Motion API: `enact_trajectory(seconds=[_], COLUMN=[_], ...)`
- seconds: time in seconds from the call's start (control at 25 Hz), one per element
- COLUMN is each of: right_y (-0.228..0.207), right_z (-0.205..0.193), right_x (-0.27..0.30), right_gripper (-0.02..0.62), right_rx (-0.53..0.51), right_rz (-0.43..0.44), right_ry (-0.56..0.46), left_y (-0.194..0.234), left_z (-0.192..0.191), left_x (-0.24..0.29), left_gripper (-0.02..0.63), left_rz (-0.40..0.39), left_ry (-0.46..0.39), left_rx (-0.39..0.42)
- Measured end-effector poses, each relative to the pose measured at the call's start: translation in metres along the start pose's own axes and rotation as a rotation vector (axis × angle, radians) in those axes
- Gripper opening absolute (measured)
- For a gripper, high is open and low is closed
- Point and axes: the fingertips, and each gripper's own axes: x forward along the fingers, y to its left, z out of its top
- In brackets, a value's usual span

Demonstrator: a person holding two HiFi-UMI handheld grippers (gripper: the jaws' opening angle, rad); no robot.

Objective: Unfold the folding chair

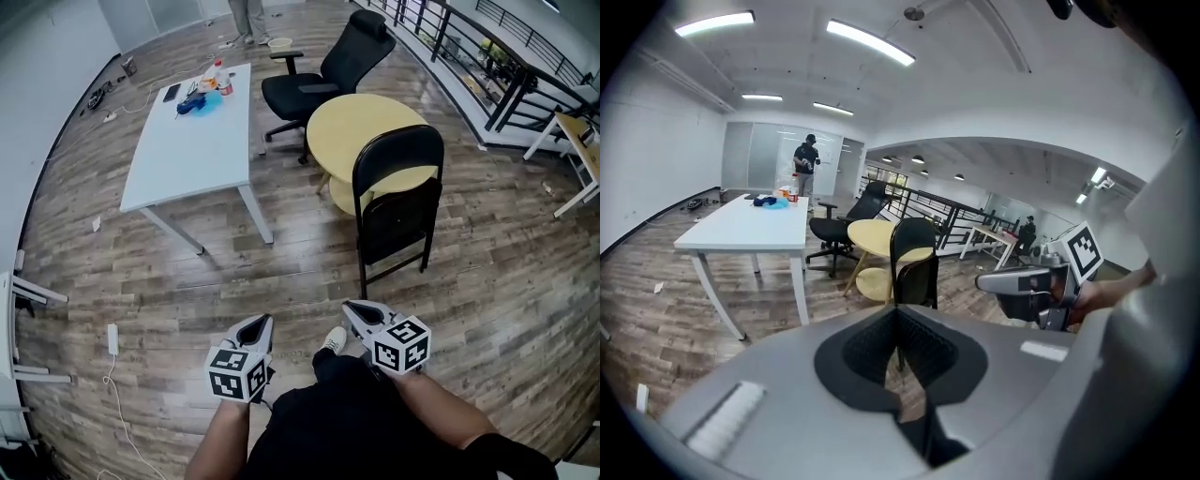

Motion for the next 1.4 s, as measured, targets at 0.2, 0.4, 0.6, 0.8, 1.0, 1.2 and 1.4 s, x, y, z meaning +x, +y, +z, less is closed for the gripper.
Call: enact_trajectory(seconds=[0.2,0.4,0.6,0.8,1.0,1.2,1.4], right_y=[-0.03,-0.062,-0.095,-0.118,-0.137,-0.154,-0.162], right_z=[0.034,0.059,0.075,0.077,0.065,0.048,0.04], right_x=[0.008,0.008,0.001,-0.017,-0.044,-0.071,-0.086], right_gripper=[0.006,0.006,0.006,0.006,0.006,0.006,0.006], right_rx=[0.014,0.023,0.043,0.078,0.15,0.208,0.235], right_rz=[-0.042,-0.091,-0.15,-0.218,-0.308,-0.387,-0.452], right_ry=[-0.04,-0.097,-0.161,-0.209,-0.237,-0.267,-0.277], left_y=[0.004,0.001,-0.011,-0.03,-0.06,-0.092,-0.101], left_z=[0.046,0.081,0.108,0.122,0.133,0.13,0.132], left_x=[0.033,0.07,0.107,0.133,0.153,0.173,0.194], left_gripper=[0.008,0.008,0.008,0.008,0.008,0.008,0.008], left_rz=[-0.041,-0.092,-0.153,-0.214,-0.289,-0.365,-0.411], left_ry=[-0.008,-0.009,-0.004,0.014,0.039,0.061,0.085], left_rx=[0.059,0.13,0.217,0.277,0.331,0.385,0.405])
